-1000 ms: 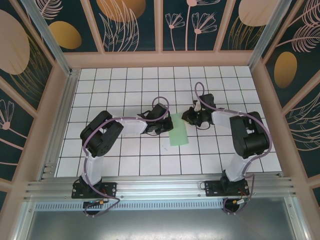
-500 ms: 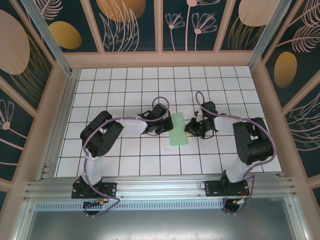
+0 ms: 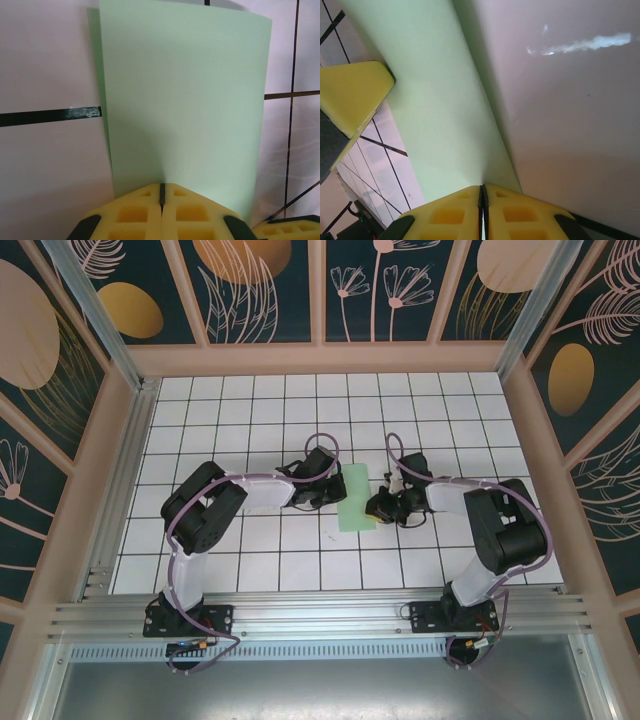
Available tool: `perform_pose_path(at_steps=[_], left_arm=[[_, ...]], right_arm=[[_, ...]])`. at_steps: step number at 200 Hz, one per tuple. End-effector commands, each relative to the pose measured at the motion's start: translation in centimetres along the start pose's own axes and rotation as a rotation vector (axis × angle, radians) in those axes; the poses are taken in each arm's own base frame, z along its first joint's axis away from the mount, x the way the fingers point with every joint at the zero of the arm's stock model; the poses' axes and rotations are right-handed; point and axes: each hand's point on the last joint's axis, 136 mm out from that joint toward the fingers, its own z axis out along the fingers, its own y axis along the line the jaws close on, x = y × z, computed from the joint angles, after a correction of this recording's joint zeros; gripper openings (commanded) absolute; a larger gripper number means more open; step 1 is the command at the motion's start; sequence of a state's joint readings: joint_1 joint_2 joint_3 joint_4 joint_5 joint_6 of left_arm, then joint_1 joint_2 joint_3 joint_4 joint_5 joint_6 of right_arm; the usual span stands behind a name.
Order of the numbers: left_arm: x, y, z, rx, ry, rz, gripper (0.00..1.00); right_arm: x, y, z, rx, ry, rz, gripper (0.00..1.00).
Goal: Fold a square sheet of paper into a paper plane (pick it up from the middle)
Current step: Fold the square sheet of paper in half at the center of the table, then first fold in half a square sheet of paper at the center of the table.
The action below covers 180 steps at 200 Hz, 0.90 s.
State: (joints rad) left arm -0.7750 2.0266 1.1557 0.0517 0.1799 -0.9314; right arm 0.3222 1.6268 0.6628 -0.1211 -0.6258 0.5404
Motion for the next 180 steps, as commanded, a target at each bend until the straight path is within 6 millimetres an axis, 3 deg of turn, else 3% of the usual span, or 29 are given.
perform_pose_path(at_steps=[1, 43, 71, 89, 117, 132, 153, 180], left_arm=[[4.7, 10.1, 1.4, -0.341, 0.134, -0.021, 0.04], [4.3, 9.7, 1.2, -0.341, 0.126, -0.015, 0.04], [3.4, 8.2, 1.0, -0.304, 0.110, 0.001, 0.04], [2.0, 5.2, 0.5, -0.214, 0.091, 0.036, 0.05], [-0.2, -2.9, -1.3, 0.077, 0.048, 0.083, 0.11], [-0.4, -6.1, -1.8, 0.212, 0.039, 0.080, 0.12], [0.1, -8.1, -1.2, 0.289, 0.050, 0.079, 0.12], [0.9, -8.5, 0.6, 0.277, 0.079, 0.086, 0.12]], right_arm=[[2.1, -2.2, 0.0, 0.047, 0.026, 0.067, 0.13], [4.1, -3.4, -1.0, 0.074, 0.041, 0.099, 0.13], [4.5, -3.5, -1.5, 0.083, 0.039, 0.098, 0.13], [4.4, -3.9, -1.4, 0.099, 0.038, 0.103, 0.13], [4.5, -4.6, -1.0, 0.126, 0.048, 0.115, 0.13], [4.5, -5.0, -0.9, 0.139, 0.048, 0.120, 0.12], [4.4, -5.2, -0.8, 0.149, 0.048, 0.125, 0.11], [4.5, -5.5, -0.7, 0.163, 0.051, 0.131, 0.11]])
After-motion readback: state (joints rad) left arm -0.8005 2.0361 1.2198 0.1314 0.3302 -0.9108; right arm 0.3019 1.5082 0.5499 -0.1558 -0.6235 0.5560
